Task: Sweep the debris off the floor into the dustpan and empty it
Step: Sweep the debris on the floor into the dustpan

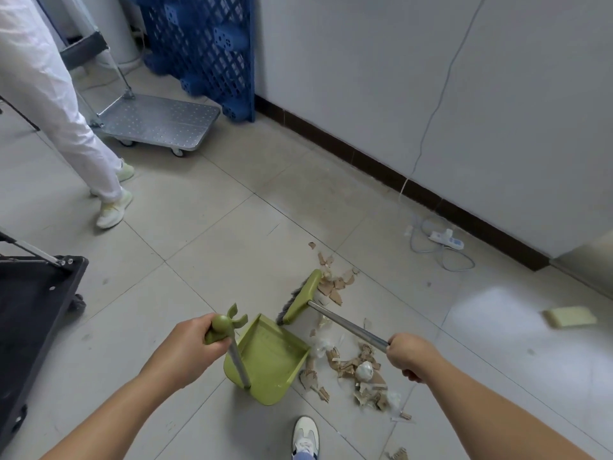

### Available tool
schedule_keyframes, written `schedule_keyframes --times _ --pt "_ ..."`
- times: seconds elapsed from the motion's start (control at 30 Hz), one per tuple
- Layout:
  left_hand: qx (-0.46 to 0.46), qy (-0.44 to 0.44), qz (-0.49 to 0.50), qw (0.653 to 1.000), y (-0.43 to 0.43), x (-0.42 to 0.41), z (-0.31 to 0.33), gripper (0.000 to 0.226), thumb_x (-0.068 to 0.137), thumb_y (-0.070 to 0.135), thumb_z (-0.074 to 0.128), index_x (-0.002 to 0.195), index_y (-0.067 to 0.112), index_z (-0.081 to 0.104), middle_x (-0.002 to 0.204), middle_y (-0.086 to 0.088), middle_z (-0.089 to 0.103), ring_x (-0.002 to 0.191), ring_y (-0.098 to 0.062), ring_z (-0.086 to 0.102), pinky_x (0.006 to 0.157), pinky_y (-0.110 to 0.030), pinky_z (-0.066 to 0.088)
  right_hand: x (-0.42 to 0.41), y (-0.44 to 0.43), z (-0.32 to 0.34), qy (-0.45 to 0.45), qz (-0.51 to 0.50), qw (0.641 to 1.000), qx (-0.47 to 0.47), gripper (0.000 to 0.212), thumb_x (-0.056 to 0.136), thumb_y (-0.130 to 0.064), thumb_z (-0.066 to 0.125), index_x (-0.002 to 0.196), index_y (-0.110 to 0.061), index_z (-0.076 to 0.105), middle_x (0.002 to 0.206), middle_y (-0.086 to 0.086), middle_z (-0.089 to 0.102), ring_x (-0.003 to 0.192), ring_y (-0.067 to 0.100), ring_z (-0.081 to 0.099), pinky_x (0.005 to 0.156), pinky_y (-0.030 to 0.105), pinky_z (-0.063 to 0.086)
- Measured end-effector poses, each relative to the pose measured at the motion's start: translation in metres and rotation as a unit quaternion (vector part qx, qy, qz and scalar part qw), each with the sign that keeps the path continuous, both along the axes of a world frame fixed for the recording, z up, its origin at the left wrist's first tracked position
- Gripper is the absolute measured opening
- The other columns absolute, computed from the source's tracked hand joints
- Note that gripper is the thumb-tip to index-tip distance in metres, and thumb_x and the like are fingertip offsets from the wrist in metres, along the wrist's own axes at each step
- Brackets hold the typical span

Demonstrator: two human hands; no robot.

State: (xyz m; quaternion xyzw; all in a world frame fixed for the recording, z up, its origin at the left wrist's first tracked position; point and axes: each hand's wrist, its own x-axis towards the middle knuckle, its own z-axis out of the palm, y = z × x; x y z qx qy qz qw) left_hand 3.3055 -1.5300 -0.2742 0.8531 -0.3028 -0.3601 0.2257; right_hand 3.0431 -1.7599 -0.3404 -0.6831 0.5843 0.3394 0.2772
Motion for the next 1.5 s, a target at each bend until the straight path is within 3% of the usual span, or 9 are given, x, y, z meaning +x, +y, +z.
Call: schedule_keyframes --times 0.37,0.6,0.9,1.1,1.5 --pt "0.002 -0.001 -0.042 0.999 -0.001 -0.022 -0.003 0.010 0.088 0.024 0.062 0.078 0.027 0.064 0.068 0.002 0.056 0.050 -0.012 0.041 0.045 -0.025 0.034 -0.041 0.023 -0.001 0.002 -0.030 1.000 -0.008 0.028 0.089 -0.005 0.034 0.099 -0.009 0.060 0.066 0.003 0.052 0.054 0.015 0.048 0.047 0.023 0.041" --pt "0.008 -0.003 -0.048 0.999 -0.004 -0.024 -0.008 0.008 0.086 0.026 0.062 0.080 0.028 0.065 0.079 -0.007 0.065 0.055 -0.014 0.045 0.052 -0.029 0.036 -0.052 0.027 -0.002 0.007 -0.034 0.999 -0.020 0.032 0.090 -0.008 0.035 0.106 -0.010 0.062 0.068 0.002 0.055 0.050 0.014 0.049 0.042 0.022 0.040" --pt "0.005 -0.003 -0.063 0.998 -0.005 -0.014 -0.004 0.009 0.088 0.026 0.060 0.079 0.027 0.062 0.070 0.004 0.057 0.052 -0.014 0.043 0.047 -0.027 0.036 -0.054 0.024 -0.003 -0.007 -0.039 0.999 -0.030 0.034 0.091 -0.012 0.036 0.105 -0.010 0.067 0.068 0.003 0.058 0.048 0.016 0.049 0.043 0.017 0.039" --pt "-0.008 0.000 -0.056 0.998 -0.002 -0.003 0.001 0.006 0.089 0.025 0.059 0.087 0.023 0.064 0.069 0.002 0.054 0.048 -0.015 0.041 0.036 -0.024 0.035 -0.042 0.021 0.005 -0.018 -0.032 0.998 -0.044 0.034 0.090 -0.013 0.035 0.103 -0.014 0.066 0.064 0.003 0.056 0.044 0.017 0.046 0.041 0.017 0.037" --pt "-0.017 -0.008 -0.040 0.999 -0.023 0.044 0.005 0.008 0.089 0.025 0.058 0.089 0.020 0.064 0.067 0.004 0.053 0.048 -0.014 0.043 0.036 -0.023 0.037 0.023 -0.002 0.012 -0.089 -0.034 0.994 -0.045 0.033 0.098 -0.020 0.034 0.117 -0.018 0.061 0.066 0.003 0.055 0.049 0.017 0.046 0.042 0.019 0.035"
